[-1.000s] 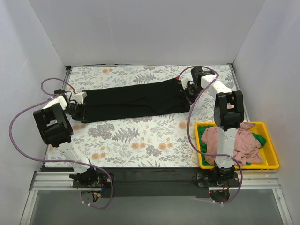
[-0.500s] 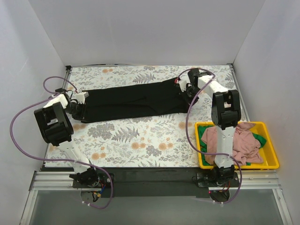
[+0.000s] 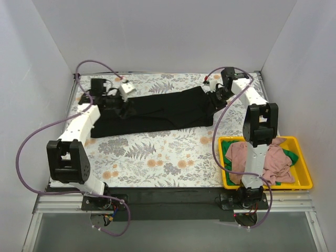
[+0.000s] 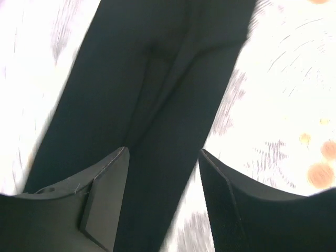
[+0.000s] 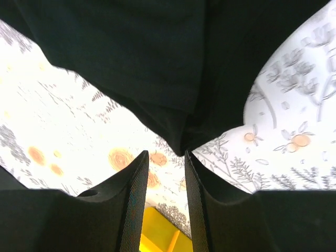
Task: Fold and stack the t-shirts
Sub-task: Fold the tshirt
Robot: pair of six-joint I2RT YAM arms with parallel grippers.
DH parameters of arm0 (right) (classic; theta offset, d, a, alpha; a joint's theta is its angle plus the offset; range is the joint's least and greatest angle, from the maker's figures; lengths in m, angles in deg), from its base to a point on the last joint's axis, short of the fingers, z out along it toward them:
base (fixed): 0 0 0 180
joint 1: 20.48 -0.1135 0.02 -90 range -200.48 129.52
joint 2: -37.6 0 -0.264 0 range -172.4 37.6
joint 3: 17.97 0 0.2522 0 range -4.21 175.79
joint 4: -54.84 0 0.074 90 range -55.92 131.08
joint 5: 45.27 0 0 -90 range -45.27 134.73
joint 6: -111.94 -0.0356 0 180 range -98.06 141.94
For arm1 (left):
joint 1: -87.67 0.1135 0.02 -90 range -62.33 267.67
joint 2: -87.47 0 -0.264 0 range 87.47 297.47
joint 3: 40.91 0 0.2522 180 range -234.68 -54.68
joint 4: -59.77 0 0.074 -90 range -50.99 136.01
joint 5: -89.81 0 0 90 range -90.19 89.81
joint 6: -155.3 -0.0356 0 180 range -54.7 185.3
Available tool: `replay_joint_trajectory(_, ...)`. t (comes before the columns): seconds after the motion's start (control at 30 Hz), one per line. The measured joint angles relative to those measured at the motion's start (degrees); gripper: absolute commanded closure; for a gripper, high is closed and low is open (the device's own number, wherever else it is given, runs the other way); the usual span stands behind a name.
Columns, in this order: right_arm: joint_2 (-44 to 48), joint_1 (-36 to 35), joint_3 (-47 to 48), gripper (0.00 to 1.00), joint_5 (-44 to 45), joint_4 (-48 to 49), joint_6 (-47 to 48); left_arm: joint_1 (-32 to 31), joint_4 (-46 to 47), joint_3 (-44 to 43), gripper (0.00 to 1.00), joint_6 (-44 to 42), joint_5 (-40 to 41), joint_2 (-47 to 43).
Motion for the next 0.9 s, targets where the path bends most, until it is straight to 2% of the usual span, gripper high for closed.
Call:
replay_joint_trajectory(0.17,-2.03,1.46,5.88,0.59,-4.09,0.24,-3.82,-17.55,16.04,6.38,0.5,-2.93,1.6,0.83)
replay_joint_trajectory(0.27,-4.55,1.31,7.91,0.59,-5.42,0.26,-5.73,-23.37,21.05,6.36,0.5,-6.01,2.64,6.78)
replay_joint_trajectory(0.43,-9.38,0.98,8.92,0.58,-5.33,0.22,-7.85,-27.67,26.6,6.05,0.51,-11.67,5.64,15.87)
replay_joint_trajectory(0.6,-12.2,0.94,9.01,0.56,-3.91,0.13,-9.07,-30.08,29.9,6.05,0.51,-15.5,7.91,19.54)
replay_joint_trajectory(0.73,-12.76,0.94,9.92,0.48,-3.28,0.09,-9.66,-31.23,31.91,6.05,0.51,-16.83,8.48,19.69)
replay_joint_trajectory(0.8,-12.76,0.94,10.38,0.51,-3.17,0.11,-9.7,-31.58,32.81,6.05,0.51,-17.09,8.79,19.69)
replay_joint_trajectory(0.83,-12.76,0.94,10.49,0.58,-3.19,0.22,-9.68,-31.71,33.07,6.05,0.51,-17.14,8.87,19.71)
replay_joint_trajectory(0.9,-12.76,0.94,10.73,0.6,-3.21,0.22,-9.75,-31.87,33.4,6.05,0.51,-17.25,8.92,19.76)
